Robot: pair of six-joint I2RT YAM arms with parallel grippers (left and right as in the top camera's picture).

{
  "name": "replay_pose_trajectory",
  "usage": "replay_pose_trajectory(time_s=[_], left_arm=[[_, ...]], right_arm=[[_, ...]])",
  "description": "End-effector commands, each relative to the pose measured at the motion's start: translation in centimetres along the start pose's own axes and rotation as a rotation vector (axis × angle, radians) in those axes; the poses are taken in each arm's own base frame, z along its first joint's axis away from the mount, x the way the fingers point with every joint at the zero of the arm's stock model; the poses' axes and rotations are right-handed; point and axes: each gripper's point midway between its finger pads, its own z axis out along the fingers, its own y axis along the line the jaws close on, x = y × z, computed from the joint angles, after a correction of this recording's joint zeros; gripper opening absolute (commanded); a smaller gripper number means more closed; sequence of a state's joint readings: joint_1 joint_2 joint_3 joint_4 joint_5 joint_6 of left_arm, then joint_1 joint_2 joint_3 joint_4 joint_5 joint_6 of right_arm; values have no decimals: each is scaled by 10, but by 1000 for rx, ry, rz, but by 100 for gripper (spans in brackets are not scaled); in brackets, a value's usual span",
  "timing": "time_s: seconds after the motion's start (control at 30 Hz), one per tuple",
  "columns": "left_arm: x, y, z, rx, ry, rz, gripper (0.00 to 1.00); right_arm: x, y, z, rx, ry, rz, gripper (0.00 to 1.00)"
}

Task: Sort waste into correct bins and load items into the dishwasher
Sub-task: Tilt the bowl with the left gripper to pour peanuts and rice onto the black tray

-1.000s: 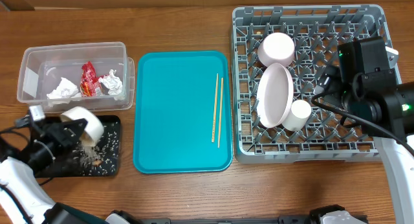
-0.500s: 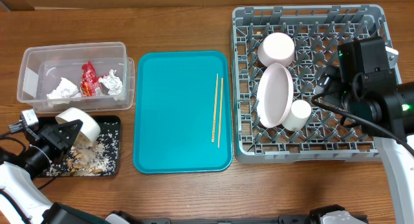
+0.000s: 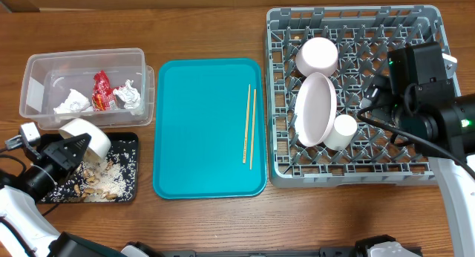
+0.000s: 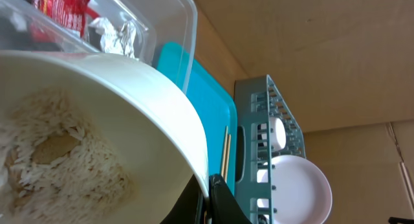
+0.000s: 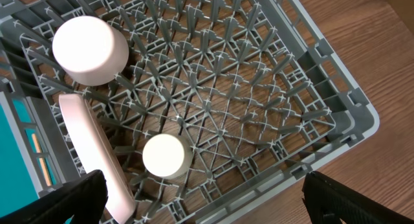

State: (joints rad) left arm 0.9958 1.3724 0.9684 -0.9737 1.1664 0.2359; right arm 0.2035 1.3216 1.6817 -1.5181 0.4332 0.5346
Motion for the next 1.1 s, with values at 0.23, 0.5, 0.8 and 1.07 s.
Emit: replay_pose_trajectory(time_s=[0.23, 0.5, 0.8, 1.07], left_arm=[[-5, -7, -3, 25, -26, -52, 4], [-2, -18, -3, 91, -28, -22, 4], [-2, -32, -5, 167, -47, 74, 4], [2, -41, -7, 211, -48, 60, 4]], right_arm=[[-5, 1, -3, -10, -14, -1, 100], [-5, 1, -3, -10, -14, -1, 100], [-5, 1, -3, -10, -14, -1, 100], [-5, 1, -3, -10, -14, -1, 100]])
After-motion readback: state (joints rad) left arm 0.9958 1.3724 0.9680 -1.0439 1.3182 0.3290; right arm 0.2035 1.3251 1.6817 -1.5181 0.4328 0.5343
